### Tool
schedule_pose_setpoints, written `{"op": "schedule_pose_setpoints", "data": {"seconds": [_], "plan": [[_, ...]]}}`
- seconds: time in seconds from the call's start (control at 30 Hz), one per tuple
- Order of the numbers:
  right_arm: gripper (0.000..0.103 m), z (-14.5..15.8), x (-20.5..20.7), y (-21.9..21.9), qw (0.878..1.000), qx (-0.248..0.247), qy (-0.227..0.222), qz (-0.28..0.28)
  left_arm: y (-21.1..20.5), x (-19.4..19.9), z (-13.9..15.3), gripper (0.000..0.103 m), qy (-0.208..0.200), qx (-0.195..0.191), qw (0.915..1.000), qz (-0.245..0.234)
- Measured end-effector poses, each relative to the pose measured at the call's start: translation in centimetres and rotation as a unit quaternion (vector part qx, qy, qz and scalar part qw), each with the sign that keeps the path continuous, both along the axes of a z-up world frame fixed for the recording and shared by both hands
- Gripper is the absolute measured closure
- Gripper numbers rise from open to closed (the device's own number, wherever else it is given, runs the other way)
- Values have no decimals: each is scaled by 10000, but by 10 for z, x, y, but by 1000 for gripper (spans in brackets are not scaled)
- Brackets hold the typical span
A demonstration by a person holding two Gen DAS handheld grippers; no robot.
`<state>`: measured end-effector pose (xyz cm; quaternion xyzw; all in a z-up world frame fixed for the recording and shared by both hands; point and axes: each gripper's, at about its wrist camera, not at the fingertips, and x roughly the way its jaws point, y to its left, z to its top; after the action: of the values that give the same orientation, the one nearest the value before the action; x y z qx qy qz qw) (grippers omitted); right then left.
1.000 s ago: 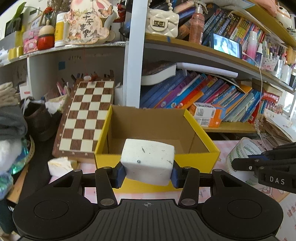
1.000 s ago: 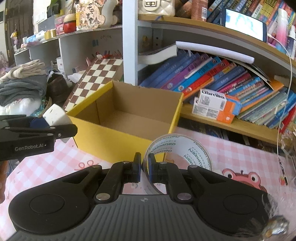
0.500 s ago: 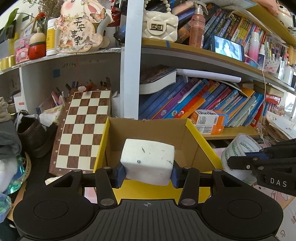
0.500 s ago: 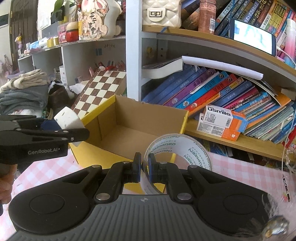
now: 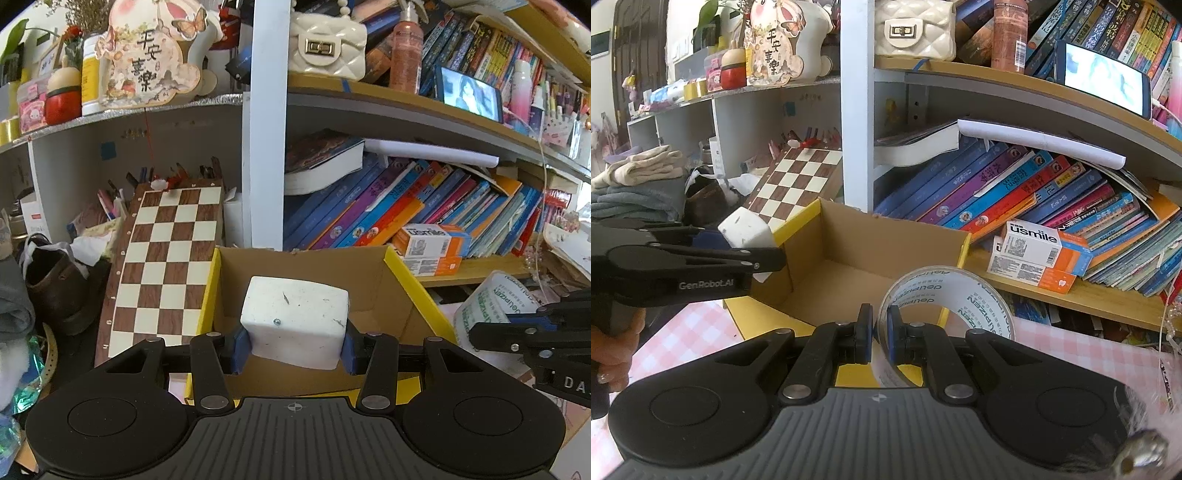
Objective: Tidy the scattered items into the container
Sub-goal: 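Carry the soap bar with the left tool over the yellow box opening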
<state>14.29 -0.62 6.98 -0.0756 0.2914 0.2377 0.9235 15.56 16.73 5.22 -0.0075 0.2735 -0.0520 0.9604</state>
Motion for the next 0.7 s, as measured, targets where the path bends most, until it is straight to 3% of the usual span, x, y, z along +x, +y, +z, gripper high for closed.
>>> {"op": "schedule_pose_setpoints", "data": {"seconds": [0.7], "plan": [[95, -6, 36, 18, 9997, -47, -31, 245, 5, 39, -23, 57, 375, 129, 9992, 31]]}}
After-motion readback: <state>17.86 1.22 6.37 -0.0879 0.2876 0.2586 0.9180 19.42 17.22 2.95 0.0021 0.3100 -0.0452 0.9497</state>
